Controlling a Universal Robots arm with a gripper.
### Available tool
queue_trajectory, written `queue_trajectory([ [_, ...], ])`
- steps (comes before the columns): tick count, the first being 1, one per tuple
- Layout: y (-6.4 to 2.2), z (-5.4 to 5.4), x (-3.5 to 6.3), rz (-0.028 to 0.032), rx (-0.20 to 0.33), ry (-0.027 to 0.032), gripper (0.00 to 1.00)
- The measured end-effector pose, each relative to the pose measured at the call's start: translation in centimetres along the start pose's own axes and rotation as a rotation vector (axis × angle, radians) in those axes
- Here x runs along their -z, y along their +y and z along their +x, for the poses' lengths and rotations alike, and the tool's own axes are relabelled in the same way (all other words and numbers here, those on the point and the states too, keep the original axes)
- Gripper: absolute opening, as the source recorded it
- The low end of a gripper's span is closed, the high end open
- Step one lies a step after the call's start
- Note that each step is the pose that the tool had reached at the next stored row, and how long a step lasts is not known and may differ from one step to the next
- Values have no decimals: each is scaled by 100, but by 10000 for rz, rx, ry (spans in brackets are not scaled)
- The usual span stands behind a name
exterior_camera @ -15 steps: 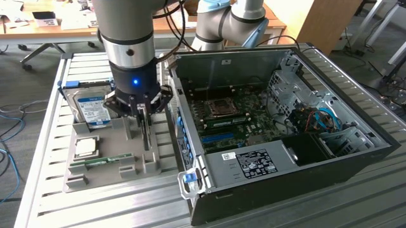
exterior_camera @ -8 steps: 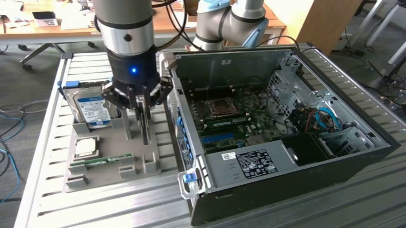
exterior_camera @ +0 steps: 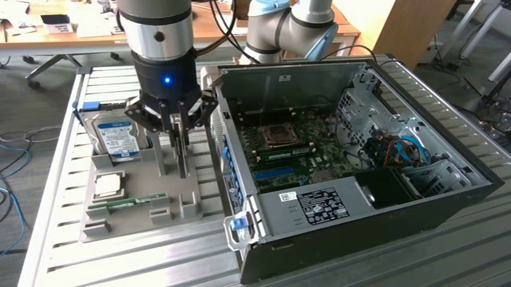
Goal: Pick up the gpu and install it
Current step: 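Pick up the gpu and move the gpu toward the slot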
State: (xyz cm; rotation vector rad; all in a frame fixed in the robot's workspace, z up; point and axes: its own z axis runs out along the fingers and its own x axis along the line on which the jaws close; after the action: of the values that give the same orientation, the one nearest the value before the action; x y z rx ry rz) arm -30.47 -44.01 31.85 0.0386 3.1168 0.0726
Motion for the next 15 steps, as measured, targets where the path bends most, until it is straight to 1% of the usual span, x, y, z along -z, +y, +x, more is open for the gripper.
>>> queue_trajectory([
  [15, 0, 0, 12, 2, -1, 3, 27],
])
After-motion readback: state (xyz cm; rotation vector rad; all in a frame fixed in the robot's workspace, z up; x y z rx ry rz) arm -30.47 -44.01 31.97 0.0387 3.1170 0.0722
